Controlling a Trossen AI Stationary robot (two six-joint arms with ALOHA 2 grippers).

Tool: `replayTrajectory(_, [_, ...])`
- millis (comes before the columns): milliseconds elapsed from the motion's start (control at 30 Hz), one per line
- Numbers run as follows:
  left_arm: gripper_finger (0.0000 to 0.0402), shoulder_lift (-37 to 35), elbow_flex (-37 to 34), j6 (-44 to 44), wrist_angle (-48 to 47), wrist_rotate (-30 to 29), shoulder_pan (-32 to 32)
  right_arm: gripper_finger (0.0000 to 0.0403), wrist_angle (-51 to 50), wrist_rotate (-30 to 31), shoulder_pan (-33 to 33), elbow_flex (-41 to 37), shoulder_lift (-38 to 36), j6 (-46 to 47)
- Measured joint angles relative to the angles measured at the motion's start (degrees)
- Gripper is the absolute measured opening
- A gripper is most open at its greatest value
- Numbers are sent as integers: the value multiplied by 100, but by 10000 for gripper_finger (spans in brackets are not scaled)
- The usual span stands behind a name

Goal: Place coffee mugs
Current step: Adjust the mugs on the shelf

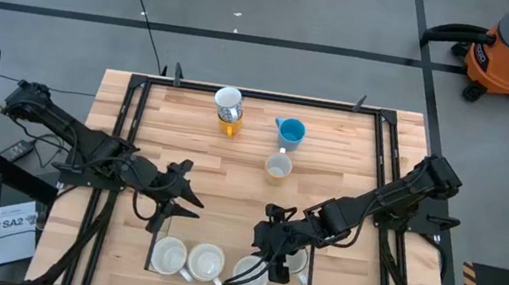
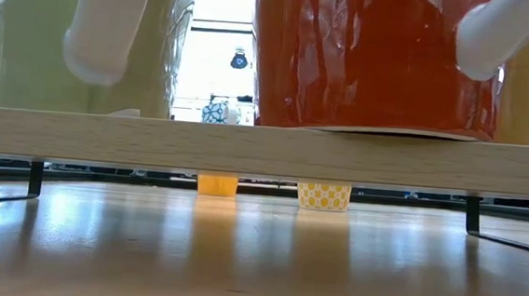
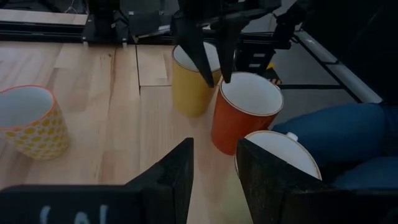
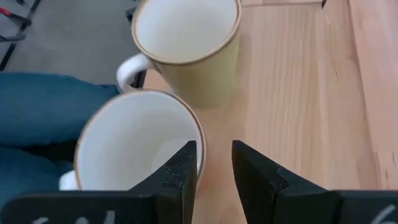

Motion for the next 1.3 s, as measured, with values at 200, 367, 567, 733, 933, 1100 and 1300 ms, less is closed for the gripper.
replayTrajectory(200, [128, 0, 0, -41, 2, 1, 0, 107, 135, -43, 39, -113, 0, 0])
replayTrajectory(367, [128, 0, 0, -42, 1, 0, 0, 107, 156, 3, 83, -115, 0, 0])
replayTrajectory(567, [128, 0, 0, -42, 2, 1, 0, 107, 167, 54, 85, -115, 21, 0])
replayTrajectory(733, [128, 0, 0, -42, 4, 2, -2, 107, 308, -9, 94, -119, 251, -9])
replayTrajectory(933, [128, 2, 0, -42, 23, 0, -2, 107, 411, 4, 94, -119, 376, -149])
replayTrajectory(1100, [128, 13, 2, -41, 16, 0, -2, 97, 536, 163, 92, -119, 365, -153])
replayTrajectory(1300, [128, 13, 2, -42, 9, 0, -2, 56, 577, 156, 92, -119, 365, -286])
